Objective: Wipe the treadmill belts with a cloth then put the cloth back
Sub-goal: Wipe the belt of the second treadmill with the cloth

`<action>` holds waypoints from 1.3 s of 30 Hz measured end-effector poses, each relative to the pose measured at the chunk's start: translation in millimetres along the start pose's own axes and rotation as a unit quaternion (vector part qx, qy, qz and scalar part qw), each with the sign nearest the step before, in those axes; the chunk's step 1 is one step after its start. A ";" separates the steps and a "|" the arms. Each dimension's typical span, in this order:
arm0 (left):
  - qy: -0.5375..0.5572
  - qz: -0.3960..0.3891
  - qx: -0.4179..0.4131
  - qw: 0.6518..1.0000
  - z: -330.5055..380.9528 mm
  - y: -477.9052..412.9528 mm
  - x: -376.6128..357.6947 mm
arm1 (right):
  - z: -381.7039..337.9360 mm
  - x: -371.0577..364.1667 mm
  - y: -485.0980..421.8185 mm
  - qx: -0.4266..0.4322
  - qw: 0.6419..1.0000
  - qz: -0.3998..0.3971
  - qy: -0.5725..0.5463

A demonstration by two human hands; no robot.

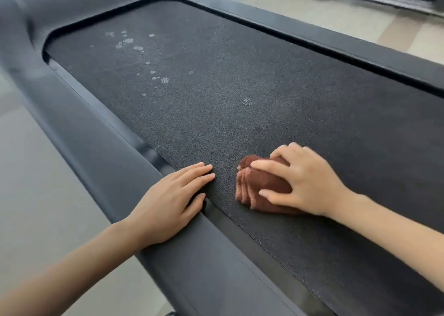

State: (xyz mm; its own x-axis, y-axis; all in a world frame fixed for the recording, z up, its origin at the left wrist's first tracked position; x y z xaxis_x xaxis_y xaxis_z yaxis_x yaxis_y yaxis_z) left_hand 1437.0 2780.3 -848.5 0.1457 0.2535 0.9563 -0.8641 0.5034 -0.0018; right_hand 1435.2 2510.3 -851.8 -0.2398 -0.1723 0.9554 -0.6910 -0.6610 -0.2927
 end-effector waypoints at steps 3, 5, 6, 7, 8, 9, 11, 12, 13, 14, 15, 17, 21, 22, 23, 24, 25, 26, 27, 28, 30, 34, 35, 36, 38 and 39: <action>0.000 0.002 0.001 1.000 0.2 0.9 -0.5 | 39.6 2.5 2.6 -0.120 0.992 0.033 0.027; 0.000 0.002 0.003 1.000 -0.1 0.8 -1.3 | 64.3 0.4 0.3 -0.232 0.970 0.032 0.064; 0.000 0.002 0.003 1.000 -0.3 0.7 -1.5 | 72.6 -1.4 -2.2 -0.277 0.957 0.020 0.082; -0.001 0.002 0.002 1.000 -0.2 0.5 -1.7 | 76.6 -3.6 -5.2 -0.305 0.947 0.007 0.096; -0.003 0.002 0.002 1.000 -0.3 0.5 -1.5 | 76.4 -5.5 -8.2 -0.318 0.942 -0.002 0.108; -0.004 0.002 0.002 1.000 -0.4 0.4 -1.2 | 72.2 -7.2 -11.0 -0.319 0.941 -0.007 0.115; -0.004 0.004 0.002 1.000 -0.1 0.8 -0.9 | 53.9 -7.6 -13.6 -0.301 0.947 -0.013 0.114; -0.003 0.005 0.001 1.000 0.1 0.8 -0.8 | 41.6 -5.7 -12.4 -0.285 0.953 -0.016 0.105; -0.002 0.004 0.001 1.000 0.3 0.5 -0.8 | 27.8 -2.9 -9.9 -0.262 0.960 -0.017 0.094; -0.001 0.005 0.000 1.000 0.3 0.3 -0.8 | 12.8 0.7 -6.7 -0.233 0.969 -0.015 0.082; -0.001 0.006 -0.001 1.000 0.1 0.1 -0.9 | -3.6 4.3 -3.4 -0.201 0.977 -0.011 0.069; -0.004 0.009 -0.003 1.000 -0.1 -0.3 -1.1 | -35.6 9.6 5.3 -0.142 0.989 -0.007 0.043; -0.007 0.008 -0.006 1.000 -1.1 -1.5 -1.6 | -64.2 12.1 23.0 -0.040 0.999 -0.007 0.002; -0.007 0.007 -0.007 1.000 -1.6 -1.6 -1.7 | -60.3 13.2 25.7 -0.008 1.000 -0.003 -0.009; -0.006 0.007 -0.007 1.000 -2.0 -1.4 -1.9 | -53.2 14.3 27.6 0.024 1.000 -0.004 -0.018; -0.006 0.007 -0.007 1.000 -2.0 -1.2 -1.9 | -43.6 15.3 29.2 0.047 0.999 -0.010 -0.023; -0.006 0.008 -0.008 1.000 -1.9 -1.1 -1.9 | -32.0 16.3 30.7 0.052 0.998 -0.014 -0.020; -0.006 0.008 -0.010 1.000 -1.7 -1.2 -2.0 | -19.4 16.9 32.2 0.035 0.999 -0.015 -0.013; -0.008 0.008 -0.011 1.000 -1.8 -1.2 -2.0 | -5.8 17.1 33.7 -0.004 1.000 -0.008 -0.006; -0.010 0.009 -0.011 1.000 -1.6 -1.1 -2.0 | 8.8 17.4 34.9 -0.059 0.998 0.002 0.004; -0.011 0.009 -0.009 1.000 -1.3 -1.4 -1.8 | 42.9 16.6 37.9 -0.186 0.982 0.011 0.034; -0.012 0.009 -0.006 1.000 -1.2 -0.9 -1.8 | 86.0 15.2 34.3 -0.391 0.920 -0.012 0.023; -0.013 0.009 -0.006 1.000 -1.1 -1.1 -1.8 | 81.7 13.4 30.9 -0.397 0.917 -0.018 0.030; -0.014 0.009 -0.006 1.000 -1.2 -1.3 -1.8 | 70.7 11.9 27.5 -0.383 0.922 -0.025 0.047; -0.014 0.009 -0.006 1.000 -1.4 -1.4 -2.0 | 35.1 12.1 23.9 -0.323 0.944 -0.032 0.061; -0.013 0.010 -0.005 1.000 -1.7 -1.4 -2.1 | 15.2 14.4 24.4 -0.289 0.955 -0.037 0.052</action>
State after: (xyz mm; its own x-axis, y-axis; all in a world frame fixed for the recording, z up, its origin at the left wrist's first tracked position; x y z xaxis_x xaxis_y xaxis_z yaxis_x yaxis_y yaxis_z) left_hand 1438.8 2780.5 -851.0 0.1156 0.2416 0.9635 -0.8614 0.5073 -0.0239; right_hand 1425.3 2480.6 -844.6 -0.2206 -0.0472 0.9742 -0.9628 -0.1493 -0.2252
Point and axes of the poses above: each hand's wrist, its own y-axis away from the middle knuckle, its own x-axis out of the back of the hand, z = x × y, the point moved 1 cm from there along -y, towards the middle knuckle, and after that the axes turned 11 degrees about x, right-handed, at the moved point
